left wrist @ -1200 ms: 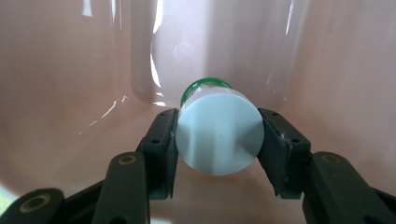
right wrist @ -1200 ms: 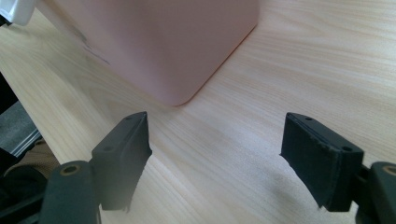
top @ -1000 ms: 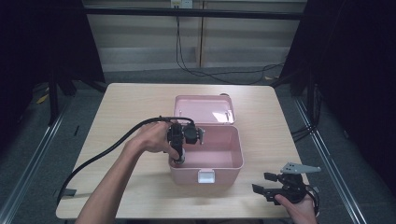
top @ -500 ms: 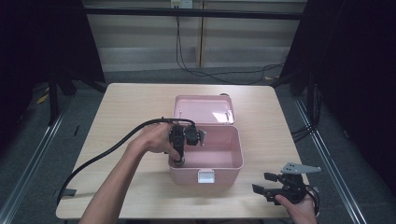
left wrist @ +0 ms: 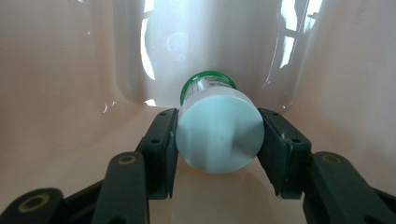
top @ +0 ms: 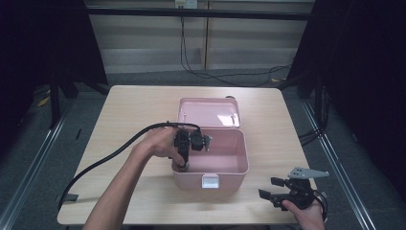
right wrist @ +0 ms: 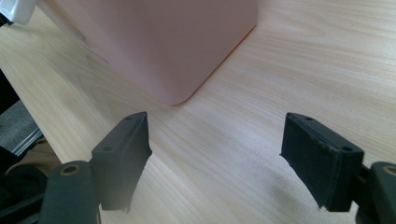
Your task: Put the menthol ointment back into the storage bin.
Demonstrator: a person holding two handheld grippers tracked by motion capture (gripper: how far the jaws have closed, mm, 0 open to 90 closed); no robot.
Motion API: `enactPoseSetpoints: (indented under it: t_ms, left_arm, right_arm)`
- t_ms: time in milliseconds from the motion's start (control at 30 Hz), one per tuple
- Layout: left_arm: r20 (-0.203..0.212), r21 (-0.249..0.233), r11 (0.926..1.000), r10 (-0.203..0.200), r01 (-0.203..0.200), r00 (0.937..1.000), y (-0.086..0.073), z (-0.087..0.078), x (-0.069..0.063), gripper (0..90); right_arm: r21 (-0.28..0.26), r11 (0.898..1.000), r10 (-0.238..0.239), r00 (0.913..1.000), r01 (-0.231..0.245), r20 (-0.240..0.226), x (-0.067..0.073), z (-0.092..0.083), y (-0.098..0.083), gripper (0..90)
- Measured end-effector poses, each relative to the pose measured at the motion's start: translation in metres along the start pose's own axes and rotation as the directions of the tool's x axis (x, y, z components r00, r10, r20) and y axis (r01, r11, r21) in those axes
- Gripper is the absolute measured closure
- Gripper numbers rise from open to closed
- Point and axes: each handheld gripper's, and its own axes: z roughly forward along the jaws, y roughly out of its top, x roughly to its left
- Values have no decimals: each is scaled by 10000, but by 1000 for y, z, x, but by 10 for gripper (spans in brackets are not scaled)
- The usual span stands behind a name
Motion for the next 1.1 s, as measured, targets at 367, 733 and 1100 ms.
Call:
enactPoseSetpoints:
  t_ms: [367,733,1100]
  left_arm:
    - [64,3,9998,-189,189,9998,0,1,1,506]
    - [110,235,9991,-358,356,9993,-1,1,2,500]
    - [279,-109,9987,-492,495,9984,-6,-1,5,499]
  right_arm:
    - [7,10000,-20,10000,20,-35,0,0,0,235]
    - [40,10000,-14,10000,14,-18,1,0,0,234]
    - [24,10000,-18,10000,18,-30,0,0,0,235]
